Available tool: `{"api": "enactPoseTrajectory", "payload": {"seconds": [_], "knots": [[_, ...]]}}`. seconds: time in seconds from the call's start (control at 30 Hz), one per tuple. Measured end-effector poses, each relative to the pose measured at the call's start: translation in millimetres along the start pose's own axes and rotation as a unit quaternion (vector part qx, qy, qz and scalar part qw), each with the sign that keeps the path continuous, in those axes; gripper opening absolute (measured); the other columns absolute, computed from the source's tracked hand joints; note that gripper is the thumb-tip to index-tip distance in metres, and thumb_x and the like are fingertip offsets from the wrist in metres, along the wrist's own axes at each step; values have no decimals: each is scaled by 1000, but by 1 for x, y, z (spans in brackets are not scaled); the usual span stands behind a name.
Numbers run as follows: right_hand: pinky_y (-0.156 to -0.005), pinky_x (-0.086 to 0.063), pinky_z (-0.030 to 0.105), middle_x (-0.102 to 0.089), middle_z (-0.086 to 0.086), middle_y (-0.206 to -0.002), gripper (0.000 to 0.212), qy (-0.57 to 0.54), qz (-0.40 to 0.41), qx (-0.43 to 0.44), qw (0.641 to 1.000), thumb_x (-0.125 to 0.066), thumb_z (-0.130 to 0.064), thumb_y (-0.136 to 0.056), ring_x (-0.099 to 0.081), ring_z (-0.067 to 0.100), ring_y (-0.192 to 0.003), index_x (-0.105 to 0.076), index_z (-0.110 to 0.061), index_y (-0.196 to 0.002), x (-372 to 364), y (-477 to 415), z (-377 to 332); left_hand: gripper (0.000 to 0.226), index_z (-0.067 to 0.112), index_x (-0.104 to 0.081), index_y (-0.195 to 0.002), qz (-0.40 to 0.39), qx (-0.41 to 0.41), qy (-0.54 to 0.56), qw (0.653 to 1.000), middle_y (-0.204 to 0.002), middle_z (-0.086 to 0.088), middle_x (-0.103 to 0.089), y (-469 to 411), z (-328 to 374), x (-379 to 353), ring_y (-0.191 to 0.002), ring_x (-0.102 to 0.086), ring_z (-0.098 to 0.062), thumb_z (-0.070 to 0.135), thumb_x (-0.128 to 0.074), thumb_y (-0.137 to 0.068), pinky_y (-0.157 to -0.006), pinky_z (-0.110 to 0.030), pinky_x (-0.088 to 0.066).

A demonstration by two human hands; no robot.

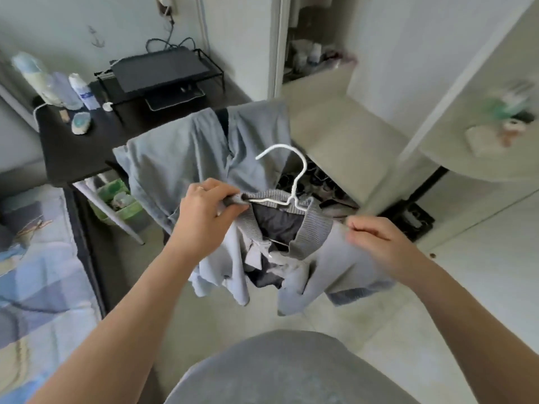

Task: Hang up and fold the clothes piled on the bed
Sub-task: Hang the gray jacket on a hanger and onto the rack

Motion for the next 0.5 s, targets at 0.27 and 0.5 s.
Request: {"api": "enactPoseTrajectory", "payload": {"seconds": [0.27, 0.5], "knots": [[-63, -28, 33, -36, 6, -66, 35, -104, 231, -117, 960, -51, -8, -94, -35, 20, -66, -43, -17, -60, 84, 29, 48, 57, 35, -43, -148, -168, 11, 64, 984, -160, 1, -31, -77, 45, -110, -145, -30, -32, 42, -62, -95, -117, -52, -32], [-60, -36, 20, -42, -2, -70, 27, -139, 386, -79, 909, -55, -34, -92, -40, 11, -66, -51, -16, -72, 120, -23, 32, 25, 48, -62, -117, -349, -52, 140, 925, -117, 27, -61, -137, 69, -162, -109, -56, 11, 53, -59, -93, -92, -21, -45]]}}
Point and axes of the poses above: each hand's wrist, its own y-axis away from the middle knuckle, its own x-axis out of the back of the hand, z = x × y, the point moved 9 cm from there along -y, towards the middle knuckle
